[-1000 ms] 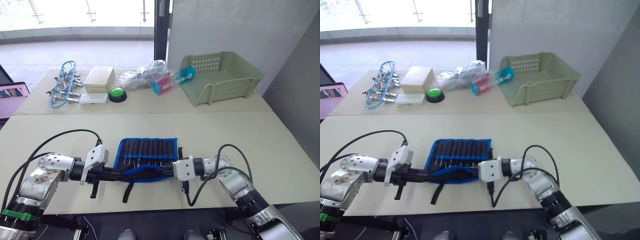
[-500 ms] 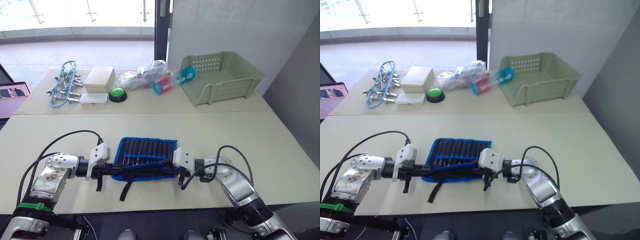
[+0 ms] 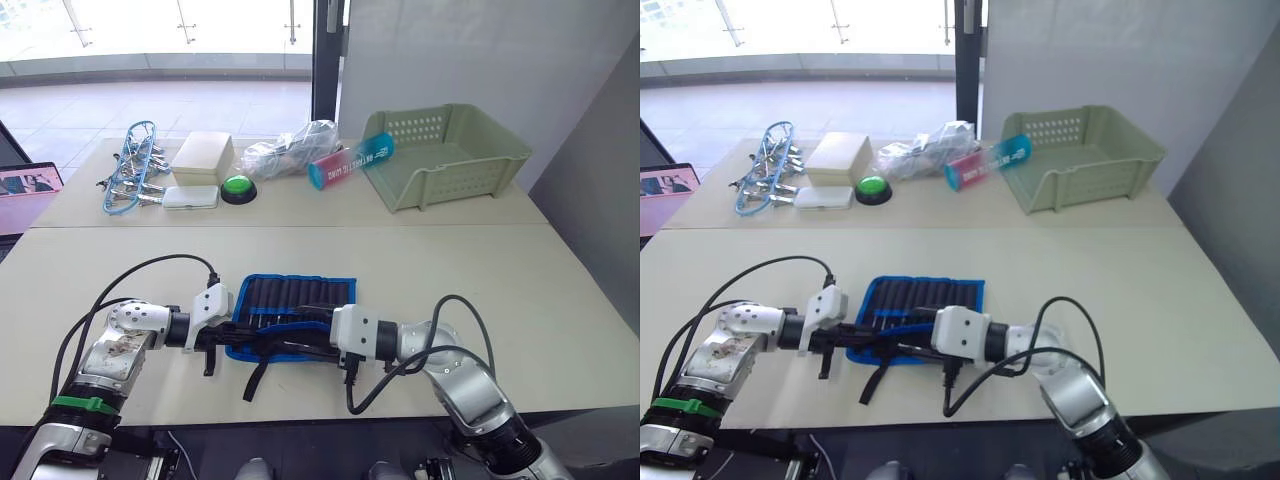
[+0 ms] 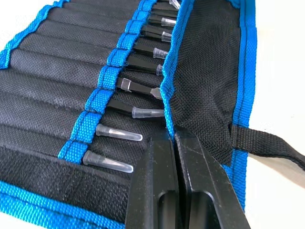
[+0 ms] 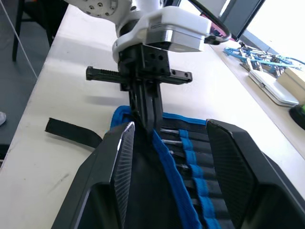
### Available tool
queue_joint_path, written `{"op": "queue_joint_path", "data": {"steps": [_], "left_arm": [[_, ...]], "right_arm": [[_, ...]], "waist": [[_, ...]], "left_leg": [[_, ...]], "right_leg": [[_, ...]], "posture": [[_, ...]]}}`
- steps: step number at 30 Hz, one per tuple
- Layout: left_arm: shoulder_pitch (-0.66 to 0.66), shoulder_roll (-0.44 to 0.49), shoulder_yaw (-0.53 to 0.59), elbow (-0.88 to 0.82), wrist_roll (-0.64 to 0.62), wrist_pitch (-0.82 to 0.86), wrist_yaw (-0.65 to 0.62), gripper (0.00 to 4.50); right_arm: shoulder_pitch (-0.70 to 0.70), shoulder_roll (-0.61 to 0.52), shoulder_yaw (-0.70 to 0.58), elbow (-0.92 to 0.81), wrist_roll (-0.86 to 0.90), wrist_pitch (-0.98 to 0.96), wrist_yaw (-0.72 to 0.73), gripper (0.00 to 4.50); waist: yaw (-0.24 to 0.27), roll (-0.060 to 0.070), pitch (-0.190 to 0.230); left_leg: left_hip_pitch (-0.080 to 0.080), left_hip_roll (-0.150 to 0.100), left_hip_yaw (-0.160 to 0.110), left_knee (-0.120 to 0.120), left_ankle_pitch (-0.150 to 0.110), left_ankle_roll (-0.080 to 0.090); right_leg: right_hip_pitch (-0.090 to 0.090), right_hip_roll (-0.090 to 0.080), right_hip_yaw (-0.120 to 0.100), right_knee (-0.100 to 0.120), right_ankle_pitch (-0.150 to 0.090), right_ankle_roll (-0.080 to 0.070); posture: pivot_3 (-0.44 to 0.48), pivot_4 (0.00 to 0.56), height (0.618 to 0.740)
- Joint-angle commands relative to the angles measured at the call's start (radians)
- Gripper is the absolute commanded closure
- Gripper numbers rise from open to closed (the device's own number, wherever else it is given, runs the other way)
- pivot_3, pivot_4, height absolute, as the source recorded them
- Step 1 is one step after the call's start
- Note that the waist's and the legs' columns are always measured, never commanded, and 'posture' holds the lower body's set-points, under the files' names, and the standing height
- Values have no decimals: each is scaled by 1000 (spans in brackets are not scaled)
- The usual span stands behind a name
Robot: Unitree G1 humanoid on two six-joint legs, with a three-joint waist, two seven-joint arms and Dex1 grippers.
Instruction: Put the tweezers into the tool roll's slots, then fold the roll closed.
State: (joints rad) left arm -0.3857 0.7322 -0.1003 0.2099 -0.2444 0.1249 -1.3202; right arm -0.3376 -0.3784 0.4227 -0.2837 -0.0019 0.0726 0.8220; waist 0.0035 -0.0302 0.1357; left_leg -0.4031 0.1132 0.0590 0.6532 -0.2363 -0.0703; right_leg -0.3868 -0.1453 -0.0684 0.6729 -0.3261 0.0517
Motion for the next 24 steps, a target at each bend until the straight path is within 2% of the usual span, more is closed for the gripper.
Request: {"op": "queue_joint_path", "data": {"steps": [1, 4, 21, 24], "left_arm": [[-28, -7, -1, -28, 1, -6, 8, 4500], [-35, -9, -2, -32, 4, -1, 7, 4500], [-65, -15, 10, -18, 48, -103, 46, 4500], [-52, -9, 33, -33, 20, -97, 47, 3635]], "right_arm": [[5, 3, -8, 49, -58, -35, -58, 3421], [10, 14, -11, 92, -81, -42, -92, 4471], [69, 75, -29, 212, -88, -5, -170, 4471], [84, 114, -51, 246, -53, 8, -185, 4500]], "waist": [[3, 0, 0], [2, 0, 0], [2, 0, 0], [1, 0, 0]], "left_leg": [[0, 0, 0, 0, 0, 0], [0, 0, 0, 0, 0, 0], [0, 0, 0, 0, 0, 0], [0, 0, 0, 0, 0, 0]], "right_leg": [[0, 0, 0, 0, 0, 0], [0, 0, 0, 0, 0, 0], [0, 0, 0, 0, 0, 0], [0, 0, 0, 0, 0, 0]], "posture": [[0, 150, 716], [0, 150, 716], [0, 150, 716], [0, 150, 716]]}}
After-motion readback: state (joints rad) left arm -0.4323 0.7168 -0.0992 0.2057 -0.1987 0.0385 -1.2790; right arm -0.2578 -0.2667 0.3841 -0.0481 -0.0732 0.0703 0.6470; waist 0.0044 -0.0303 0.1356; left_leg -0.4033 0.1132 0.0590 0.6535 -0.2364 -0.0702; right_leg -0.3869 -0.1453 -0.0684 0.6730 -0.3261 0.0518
